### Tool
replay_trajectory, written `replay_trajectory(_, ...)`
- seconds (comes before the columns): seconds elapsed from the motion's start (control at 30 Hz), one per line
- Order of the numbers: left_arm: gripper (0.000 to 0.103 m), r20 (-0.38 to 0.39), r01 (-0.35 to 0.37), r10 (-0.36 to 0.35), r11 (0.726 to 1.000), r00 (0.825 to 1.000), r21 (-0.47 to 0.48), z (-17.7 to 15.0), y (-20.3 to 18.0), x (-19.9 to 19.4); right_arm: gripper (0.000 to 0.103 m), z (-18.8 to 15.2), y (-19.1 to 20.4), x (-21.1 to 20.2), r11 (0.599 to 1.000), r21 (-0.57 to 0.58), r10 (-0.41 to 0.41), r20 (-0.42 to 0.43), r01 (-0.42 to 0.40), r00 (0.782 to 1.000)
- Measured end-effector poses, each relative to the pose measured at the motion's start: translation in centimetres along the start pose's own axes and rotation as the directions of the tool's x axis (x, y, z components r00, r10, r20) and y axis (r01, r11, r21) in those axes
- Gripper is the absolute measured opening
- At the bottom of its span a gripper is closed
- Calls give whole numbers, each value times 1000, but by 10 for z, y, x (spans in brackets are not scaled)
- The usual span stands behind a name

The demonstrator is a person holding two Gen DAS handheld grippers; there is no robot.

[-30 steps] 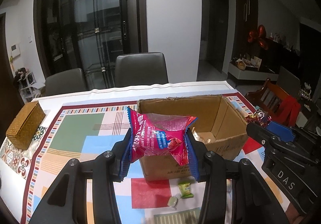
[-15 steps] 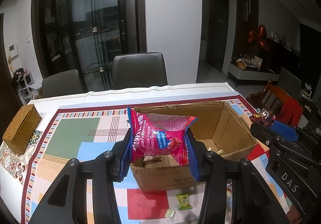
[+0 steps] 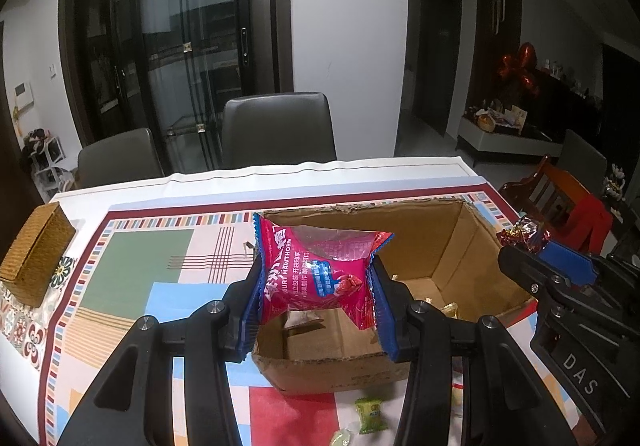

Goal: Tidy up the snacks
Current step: 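Open both tools to drop the snacks into the box, then withdraw both open tools from the box toward the remaining snacks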

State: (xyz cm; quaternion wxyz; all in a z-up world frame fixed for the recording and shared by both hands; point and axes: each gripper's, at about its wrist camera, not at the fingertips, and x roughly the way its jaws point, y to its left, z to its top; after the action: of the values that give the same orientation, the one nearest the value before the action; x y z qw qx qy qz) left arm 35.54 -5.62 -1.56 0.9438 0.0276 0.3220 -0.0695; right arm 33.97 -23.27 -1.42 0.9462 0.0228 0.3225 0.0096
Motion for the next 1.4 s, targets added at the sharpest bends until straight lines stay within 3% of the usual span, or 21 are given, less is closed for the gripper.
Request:
replay_trajectory(0.2,51,-14,5,-5,1000,1000,-2,0,0,7,38,3,2,5,1000,-16,-1,-4,1,1000)
replay_trajectory(0.3,61,-18,7,-7,1000,1000,-2,-1,1,7,51,4,4,5,999,-34,-10,4,10,1000)
replay_trajectory(0.5,78,-3,-24,24,1000,1000,-11,-1,7,2,67,5,5,3,998,-47,-39,19,40,999)
replay_trajectory(0.83,89,26,-36,37,999,999,-26,0,16,-9,68,8,3,-2,998,-36,-46,29,47,999)
replay_trajectory(1.4,91,45,-37,38,999,998,-24,-7,9,-28,68,3,-5,-22,997,-21,-67,51,68,996)
